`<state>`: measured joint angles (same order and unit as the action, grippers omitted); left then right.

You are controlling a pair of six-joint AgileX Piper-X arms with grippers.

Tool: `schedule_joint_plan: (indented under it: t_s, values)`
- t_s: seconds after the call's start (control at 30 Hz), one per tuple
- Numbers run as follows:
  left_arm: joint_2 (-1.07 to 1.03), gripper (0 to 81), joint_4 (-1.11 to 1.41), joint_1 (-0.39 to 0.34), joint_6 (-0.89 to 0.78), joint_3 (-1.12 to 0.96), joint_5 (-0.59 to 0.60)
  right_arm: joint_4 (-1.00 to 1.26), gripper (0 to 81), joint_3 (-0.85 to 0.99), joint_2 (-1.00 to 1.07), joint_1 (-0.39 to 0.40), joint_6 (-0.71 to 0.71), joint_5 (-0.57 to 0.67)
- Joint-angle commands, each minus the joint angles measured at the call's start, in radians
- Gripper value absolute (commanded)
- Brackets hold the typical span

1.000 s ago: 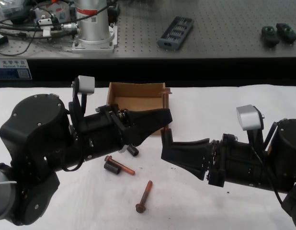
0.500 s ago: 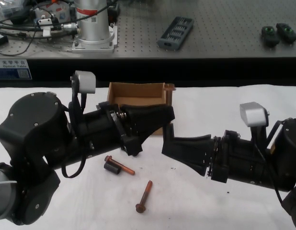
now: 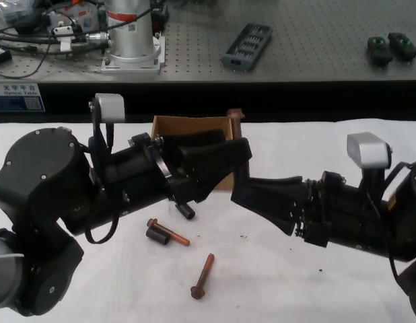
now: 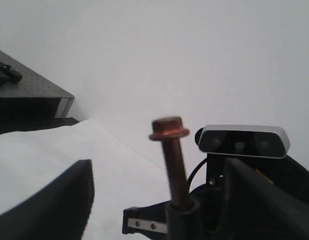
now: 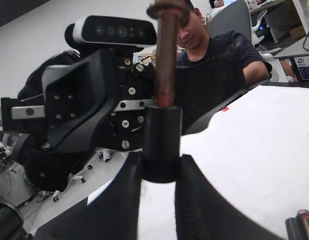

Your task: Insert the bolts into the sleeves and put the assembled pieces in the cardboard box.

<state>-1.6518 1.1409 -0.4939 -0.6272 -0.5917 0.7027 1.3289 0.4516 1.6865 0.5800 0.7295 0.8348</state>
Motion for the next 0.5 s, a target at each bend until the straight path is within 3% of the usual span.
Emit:
schedule_joint_plan:
  t_s: [0.0, 0.1, 0.23, 0.37, 0.47]
  values:
    - [0.001, 51.0, 0.061, 0.013, -0.032, -0.001, -0.018, 0.055, 3.1, 0.031, -0.009, -0.013, 0.108, -0.02]
    - [0.001, 51.0, 0.134, 0.057, -0.032, -0.001, -0.046, -0.019, 3.1, 0.077, -0.009, -0.029, 0.092, 0.013]
    - [0.011, 51.0, 0.102, 0.2, -0.034, -0.001, -0.07, -0.341, 3.1, 0.187, -0.007, -0.068, -0.052, 0.014]
    - [0.052, 46.7, -0.052, 0.317, -0.046, -0.001, 0.057, -0.736, 3.1, 0.344, 0.0, -0.09, -0.298, -0.017]
    - [0.102, 40.5, -0.181, 0.345, -0.002, -0.001, 0.139, -1.004, 3.1, 0.512, 0.057, -0.09, -0.435, -0.092]
